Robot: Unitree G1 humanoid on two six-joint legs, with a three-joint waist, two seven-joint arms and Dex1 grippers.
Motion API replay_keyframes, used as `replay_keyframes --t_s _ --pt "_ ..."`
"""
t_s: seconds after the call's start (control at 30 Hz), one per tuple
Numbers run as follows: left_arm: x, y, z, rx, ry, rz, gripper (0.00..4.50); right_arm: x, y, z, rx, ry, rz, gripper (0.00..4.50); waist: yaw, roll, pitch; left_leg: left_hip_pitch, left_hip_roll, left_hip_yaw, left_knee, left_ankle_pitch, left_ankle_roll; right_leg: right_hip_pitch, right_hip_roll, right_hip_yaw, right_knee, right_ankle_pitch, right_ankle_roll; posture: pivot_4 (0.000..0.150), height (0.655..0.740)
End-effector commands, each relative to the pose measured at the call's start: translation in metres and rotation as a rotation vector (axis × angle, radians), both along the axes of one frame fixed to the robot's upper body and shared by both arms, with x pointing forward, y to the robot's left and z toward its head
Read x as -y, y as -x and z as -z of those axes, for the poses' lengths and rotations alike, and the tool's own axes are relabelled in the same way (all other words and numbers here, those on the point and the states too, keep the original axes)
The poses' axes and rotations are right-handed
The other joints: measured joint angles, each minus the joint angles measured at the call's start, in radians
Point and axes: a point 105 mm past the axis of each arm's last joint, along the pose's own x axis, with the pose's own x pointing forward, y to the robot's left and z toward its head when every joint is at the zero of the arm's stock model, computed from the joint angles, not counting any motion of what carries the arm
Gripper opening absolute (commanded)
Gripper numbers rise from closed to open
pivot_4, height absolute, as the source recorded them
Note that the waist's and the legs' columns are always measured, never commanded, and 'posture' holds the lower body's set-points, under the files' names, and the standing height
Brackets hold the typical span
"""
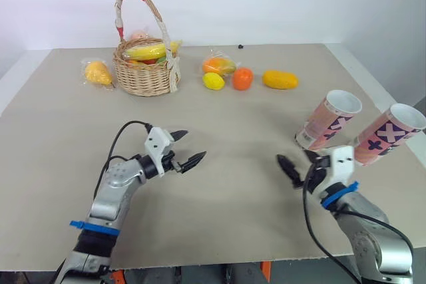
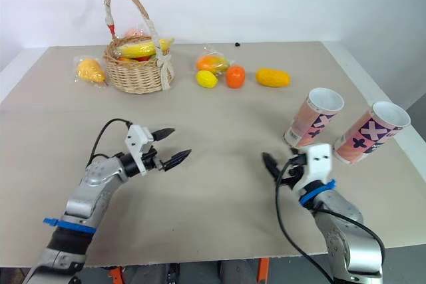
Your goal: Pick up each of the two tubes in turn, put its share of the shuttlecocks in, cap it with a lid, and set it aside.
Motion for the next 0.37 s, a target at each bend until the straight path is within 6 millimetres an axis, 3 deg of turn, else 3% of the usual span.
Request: replay_keyframes --t_s 0.03,0.23,0.37 --pt "-0.007 0.006 -0.016 0.06 -0.003 -0.027 4.5 -0.017 0.0 -0.018 0.071 0.015 -0.12 4.47 0.001 0.0 0.0 0.0 0.0 0.0 0.0 0.001 0.0 0.0 0.0 0.0 0.0 0.0 0.001 0.15 0.74" --pt "-0.021 0.022 -0.01 0.024 -0.018 -0.08 4.5 -0.057 -0.015 -0.014 0.094 0.046 -0.284 4.47 0.002 -0.001 0.0 0.001 0.001 0.0 0.0 0.002 0.0 0.0 0.001 -0.001 0.0 0.002 0.0 0.15 0.74" --pt "-0.024 0.028 -0.007 -0.001 -0.03 -0.088 4.5 -0.064 -0.021 -0.015 0.11 0.039 -0.307 4.47 0.005 -0.002 0.0 0.0 0.001 -0.001 0.0 0.002 0.0 0.0 0.0 -0.001 0.0 0.001 -0.002 0.15 0.74"
